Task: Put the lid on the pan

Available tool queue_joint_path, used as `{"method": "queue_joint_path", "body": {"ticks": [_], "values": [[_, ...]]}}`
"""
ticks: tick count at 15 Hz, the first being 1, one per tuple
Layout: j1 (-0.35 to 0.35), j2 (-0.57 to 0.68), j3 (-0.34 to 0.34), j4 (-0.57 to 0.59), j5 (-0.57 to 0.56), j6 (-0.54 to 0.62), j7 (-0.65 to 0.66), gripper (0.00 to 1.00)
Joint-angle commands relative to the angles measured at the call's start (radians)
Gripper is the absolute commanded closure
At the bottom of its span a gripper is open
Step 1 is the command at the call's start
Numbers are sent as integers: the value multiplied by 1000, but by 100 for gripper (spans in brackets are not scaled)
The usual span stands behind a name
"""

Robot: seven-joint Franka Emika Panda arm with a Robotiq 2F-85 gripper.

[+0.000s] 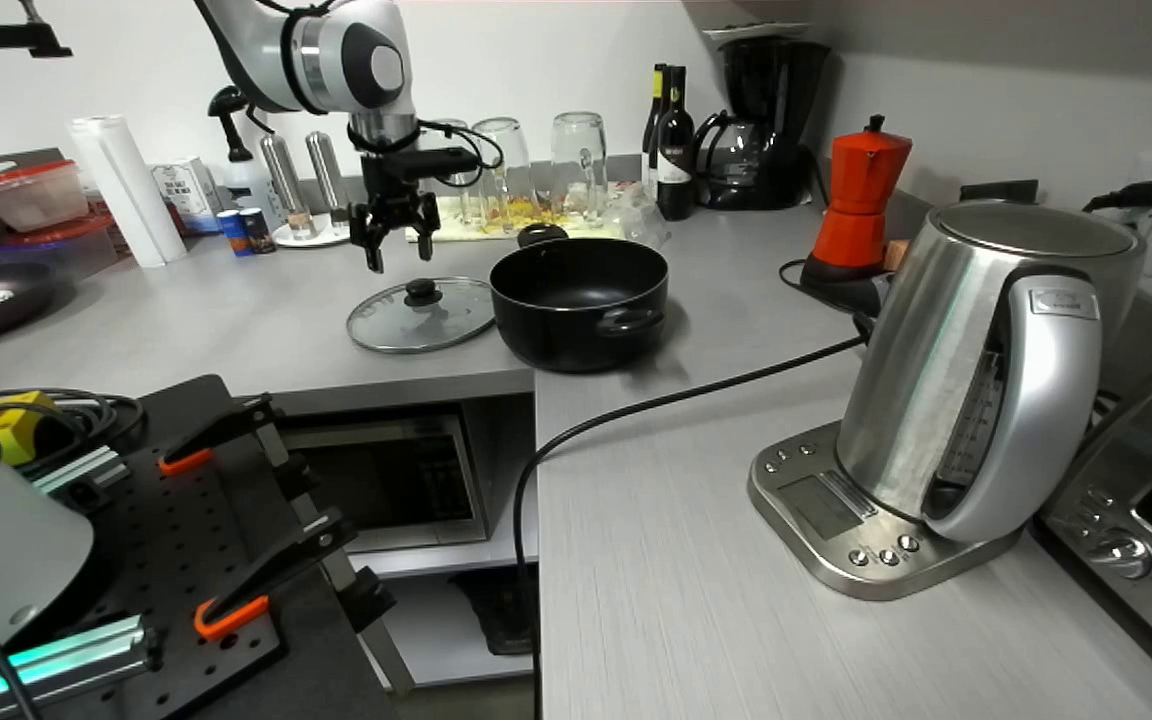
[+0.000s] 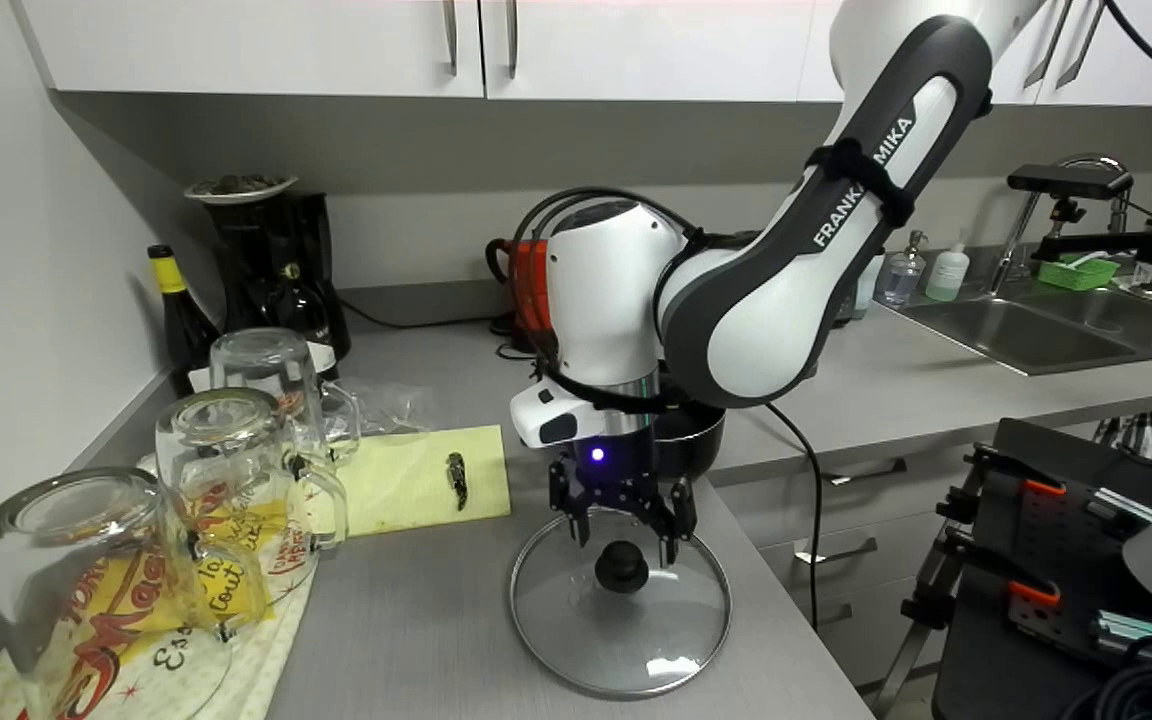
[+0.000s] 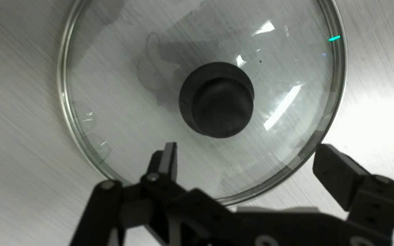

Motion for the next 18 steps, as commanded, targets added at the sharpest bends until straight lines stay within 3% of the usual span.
{"method": "queue_joint_path", "body": {"ticks": [1,7,14,16,18], "values": [[2,58,-11,47,-41,28,21,0],[1,104,-40,76,-78,49,35,0],[-11,99,-28,64,-72,63,29,0],[-12,99,-25,63,-70,63,28,26],[-13,100,-25,63,-68,62,28,40]]}}
